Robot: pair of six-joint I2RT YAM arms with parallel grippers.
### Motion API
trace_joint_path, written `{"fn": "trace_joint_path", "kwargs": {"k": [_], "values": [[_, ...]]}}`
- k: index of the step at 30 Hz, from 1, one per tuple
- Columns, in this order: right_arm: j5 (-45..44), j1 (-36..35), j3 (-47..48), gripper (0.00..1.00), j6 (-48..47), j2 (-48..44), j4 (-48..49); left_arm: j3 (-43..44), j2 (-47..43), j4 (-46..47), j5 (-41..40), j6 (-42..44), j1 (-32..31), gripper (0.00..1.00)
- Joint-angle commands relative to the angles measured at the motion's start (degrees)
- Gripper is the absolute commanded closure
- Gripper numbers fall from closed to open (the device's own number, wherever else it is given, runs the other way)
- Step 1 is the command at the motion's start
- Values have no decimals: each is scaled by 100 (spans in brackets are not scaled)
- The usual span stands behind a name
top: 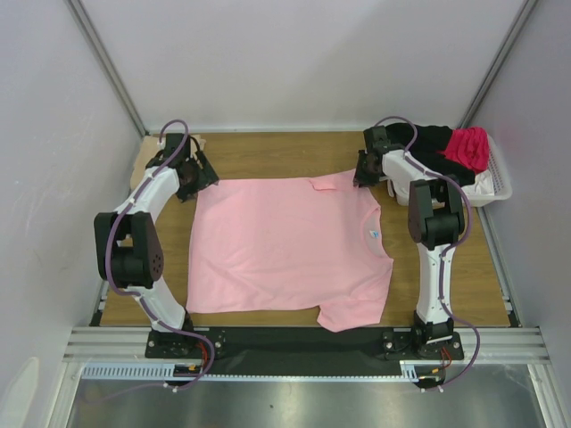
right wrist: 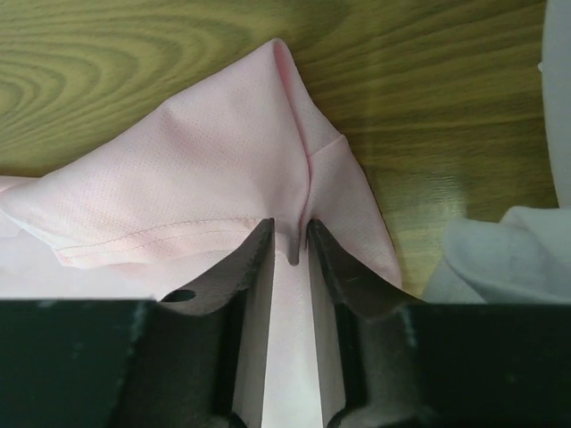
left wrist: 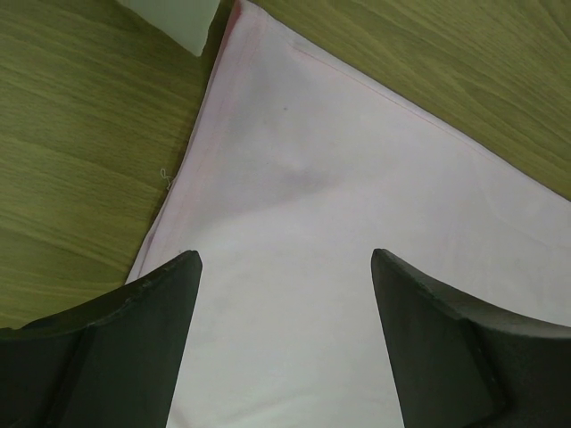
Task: Fold and stack the t-shirts
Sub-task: Flatten the tshirt out
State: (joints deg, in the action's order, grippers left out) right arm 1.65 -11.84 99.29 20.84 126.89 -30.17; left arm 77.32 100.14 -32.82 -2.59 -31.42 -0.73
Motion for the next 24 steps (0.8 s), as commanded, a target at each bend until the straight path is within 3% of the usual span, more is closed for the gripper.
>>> {"fn": "trace_joint_path", "kwargs": {"k": [1, 3, 6, 9, 19, 24], "values": [[-130, 6, 223, 75, -19, 2, 64, 81, 58, 214, 22, 101, 56, 17], [-156, -3, 258, 76, -19, 2, -6, 90, 76, 232, 30, 101, 56, 17], [-156, -3, 302, 64, -27, -33, -76, 90, 85, 232, 48, 118, 56, 17], [-156, -3, 337, 62, -19, -77, -103, 73, 85, 232, 57, 118, 56, 17], [-95, -3, 390, 72, 25, 90, -94, 11, 85, 267, 66, 127, 56, 17], [-147, -12, 390, 84, -1, 73, -85, 46, 120, 267, 92, 136, 56, 17]]}}
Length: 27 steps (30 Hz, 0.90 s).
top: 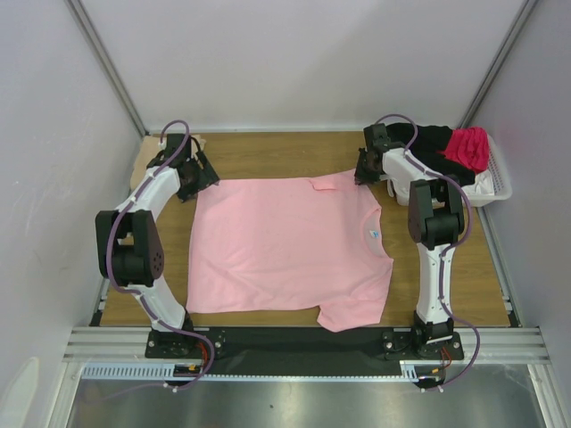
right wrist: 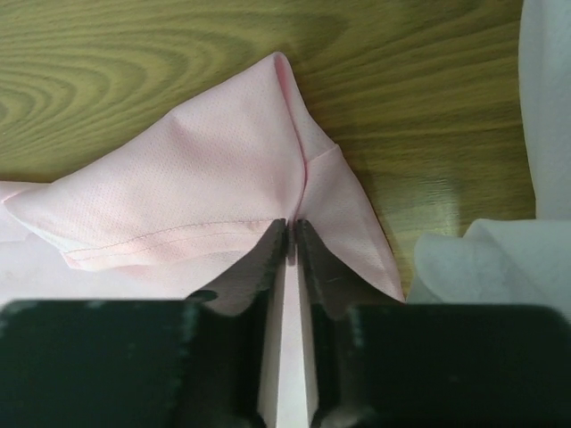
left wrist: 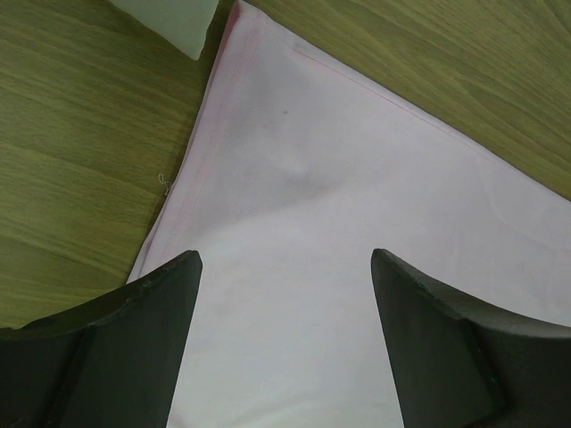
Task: Fold and stack the t-shirts
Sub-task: Flatten the tshirt out
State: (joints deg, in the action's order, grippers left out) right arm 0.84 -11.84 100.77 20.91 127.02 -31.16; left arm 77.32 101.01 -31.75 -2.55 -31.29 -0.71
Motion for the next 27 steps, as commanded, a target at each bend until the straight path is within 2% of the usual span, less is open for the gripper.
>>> {"fn": "trace_joint_path", "kwargs": {"k": [1, 4, 7, 9, 10, 13, 16, 27], "values": [[-75, -3, 250, 87, -16, 51, -4, 55, 41, 160, 96, 114, 53, 17], [-75, -3, 303, 100, -25, 16, -22, 73, 50, 177, 96, 114, 53, 18], [-75, -3, 355, 100, -34, 16, -57, 55, 59, 178, 123, 105, 53, 18], [-75, -3, 399, 95, -34, 33, -110, 55, 59, 178, 132, 105, 53, 18], [-75, -3, 408, 84, -34, 51, -119, 55, 59, 178, 132, 105, 53, 18], [-75, 6, 434, 66, -87, 94, -84, 46, 59, 187, 158, 114, 53, 17], [-67, 6, 583, 57, -130, 209, -145, 55, 68, 204, 167, 105, 53, 18], [-49, 85, 909, 55, -368, 464, 66, 55, 94, 230, 211, 105, 53, 18]]}}
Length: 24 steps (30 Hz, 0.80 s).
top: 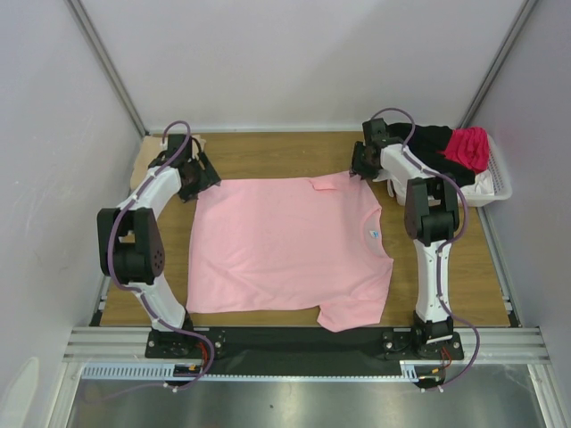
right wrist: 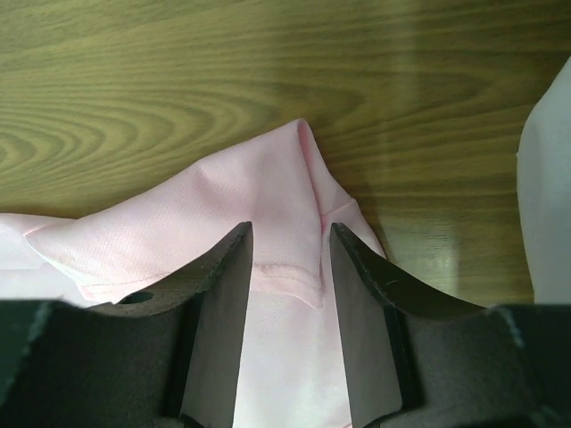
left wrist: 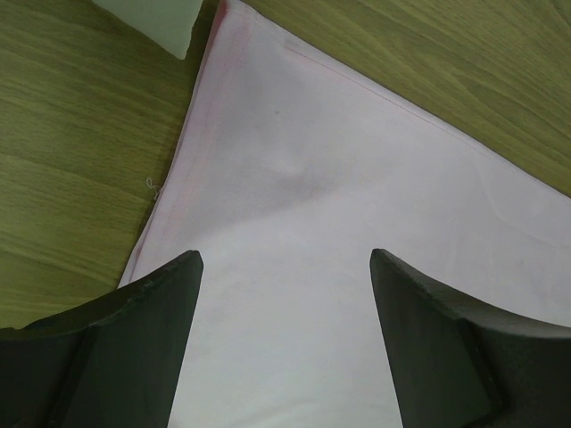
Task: Fold and stack the t-shirts
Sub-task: Flatten the tshirt out
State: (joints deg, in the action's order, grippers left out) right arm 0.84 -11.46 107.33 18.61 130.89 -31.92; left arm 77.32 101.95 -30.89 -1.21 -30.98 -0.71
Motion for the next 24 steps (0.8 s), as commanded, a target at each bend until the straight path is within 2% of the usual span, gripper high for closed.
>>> {"fn": "trace_joint_path", "kwargs": {"k": [1, 9, 24], "values": [[-49, 65, 245, 55, -147, 86, 142, 47, 0, 154, 60, 75, 53, 18], [205, 74, 113, 62, -121, 130, 371, 64, 26, 163, 77, 83, 53, 18], [417, 92, 130, 66, -103, 279, 521, 126, 18, 101, 60, 101, 53, 18]]}}
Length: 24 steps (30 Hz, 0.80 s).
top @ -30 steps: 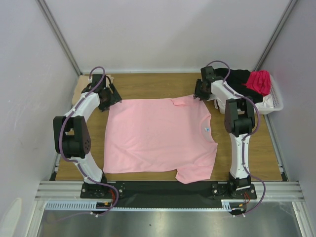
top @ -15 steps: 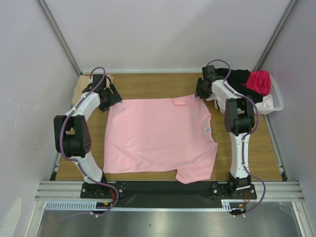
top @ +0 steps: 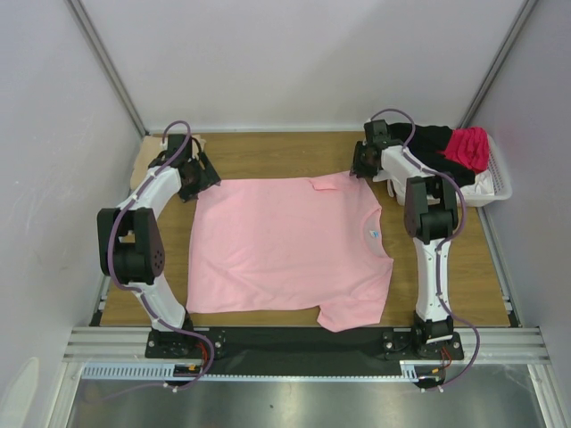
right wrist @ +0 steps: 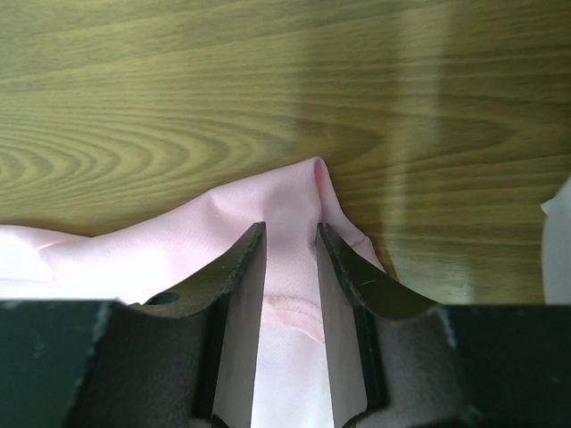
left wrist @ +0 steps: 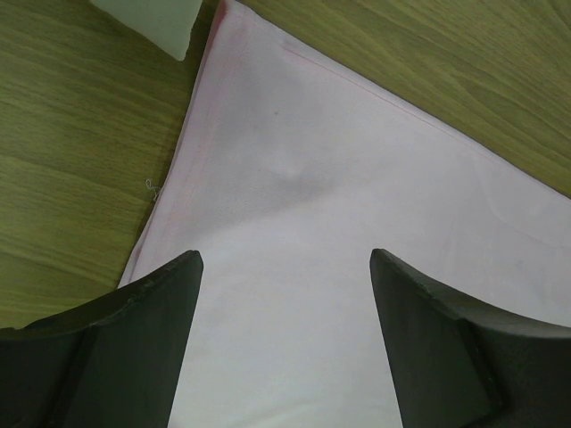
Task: Fold and stack the t-shirts
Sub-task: Flatten the tshirt out
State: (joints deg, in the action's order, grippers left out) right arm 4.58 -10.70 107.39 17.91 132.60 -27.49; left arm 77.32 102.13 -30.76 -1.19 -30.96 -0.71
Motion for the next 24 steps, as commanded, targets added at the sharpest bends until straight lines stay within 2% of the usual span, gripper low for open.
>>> {"fn": "trace_joint_path", "kwargs": {"k": [1, 24], "values": [[17, 15, 159, 66, -33, 126, 7, 134, 0, 79, 58, 99, 53, 18], [-730, -64, 431, 59, -236, 100, -565, 55, -35, 167, 75, 55, 53, 18]]}}
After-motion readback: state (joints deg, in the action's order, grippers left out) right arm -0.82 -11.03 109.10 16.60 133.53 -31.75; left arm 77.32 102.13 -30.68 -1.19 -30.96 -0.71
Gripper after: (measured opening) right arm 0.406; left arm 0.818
